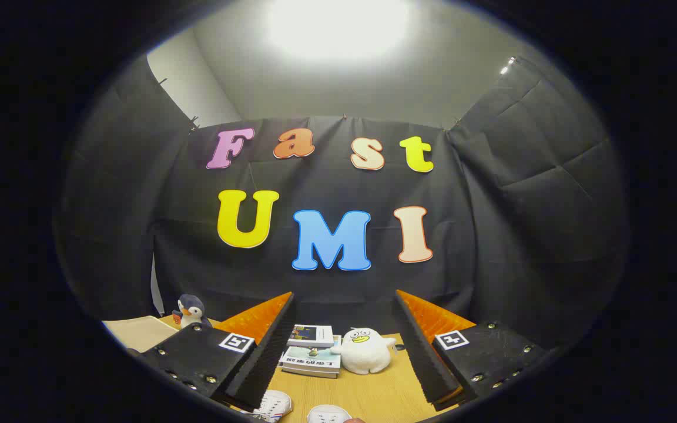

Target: Open the storage box then place both shoes into the box .Put the left shoe in first, then the right shoe, with the right side of both shoes facing outward in a uniform manner.

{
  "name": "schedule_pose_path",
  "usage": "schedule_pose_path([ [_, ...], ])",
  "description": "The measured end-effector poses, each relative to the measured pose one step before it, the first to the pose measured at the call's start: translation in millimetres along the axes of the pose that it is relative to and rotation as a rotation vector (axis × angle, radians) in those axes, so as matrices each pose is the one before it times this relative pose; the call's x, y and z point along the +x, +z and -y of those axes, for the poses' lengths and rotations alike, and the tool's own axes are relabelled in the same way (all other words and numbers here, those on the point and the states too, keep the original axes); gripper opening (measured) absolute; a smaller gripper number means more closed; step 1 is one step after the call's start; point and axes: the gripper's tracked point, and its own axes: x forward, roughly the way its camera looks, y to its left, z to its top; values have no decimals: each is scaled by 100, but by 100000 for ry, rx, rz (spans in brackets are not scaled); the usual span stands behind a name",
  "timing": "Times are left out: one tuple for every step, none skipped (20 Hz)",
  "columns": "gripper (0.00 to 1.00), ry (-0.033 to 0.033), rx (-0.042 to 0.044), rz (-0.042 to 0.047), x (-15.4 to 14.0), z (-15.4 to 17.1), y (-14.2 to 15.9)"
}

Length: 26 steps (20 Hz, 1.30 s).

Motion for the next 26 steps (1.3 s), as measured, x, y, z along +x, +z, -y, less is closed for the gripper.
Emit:
schedule_pose_path([
  [97, 75, -177, 67, -14, -10, 80],
  [96, 62, -14, -152, 47, -35, -118],
  [96, 265, -63, -271, -9, -105, -60],
  [97, 151, -64, -82, 43, -150, -36],
  [97, 165, -36, -272, 31, -5, -60],
  [97, 99, 181, -558, 24, -3, -202],
  [97, 49, 329, -590, -65, -79, -172],
  [97, 77, 461, -409, -84, -74, -224],
  [97, 127, 299, -176, -51, -61, 4],
  [97, -72, 251, -278, -17, 31, -164],
  [97, -54, 405, -139, -2, -26, -43],
  [97, -145, 614, -131, -60, -43, -77],
  [97, 74, 621, -101, -91, -119, -31],
  [97, 144, 640, -206, -139, -99, -98],
  [97, 409, 843, -407, -126, -173, -156],
  [97, 1029, 1677, -840, -244, -290, -266],
  [97, 1901, 3094, -1332, -134, -576, -168],
  [96, 2855, 4030, -2038, -3, -857, -489],
  [96, 2246, 3949, -2637, -38, -683, -618],
  [96, 1601, 3639, -2555, -70, -396, -696],
  [97, 1746, 3364, -2240, -10, -537, -580],
  [97, 2180, 3520, -2191, -193, -785, -767],
  [97, 2278, 3318, -2396, -116, -828, -791],
  [97, 2266, 2802, -2623, 37, -757, -1050],
  [98, 2360, 2545, -3381, 23, -818, -1063],
  [97, 2489, 2314, -3389, 113, -876, -1260],
])
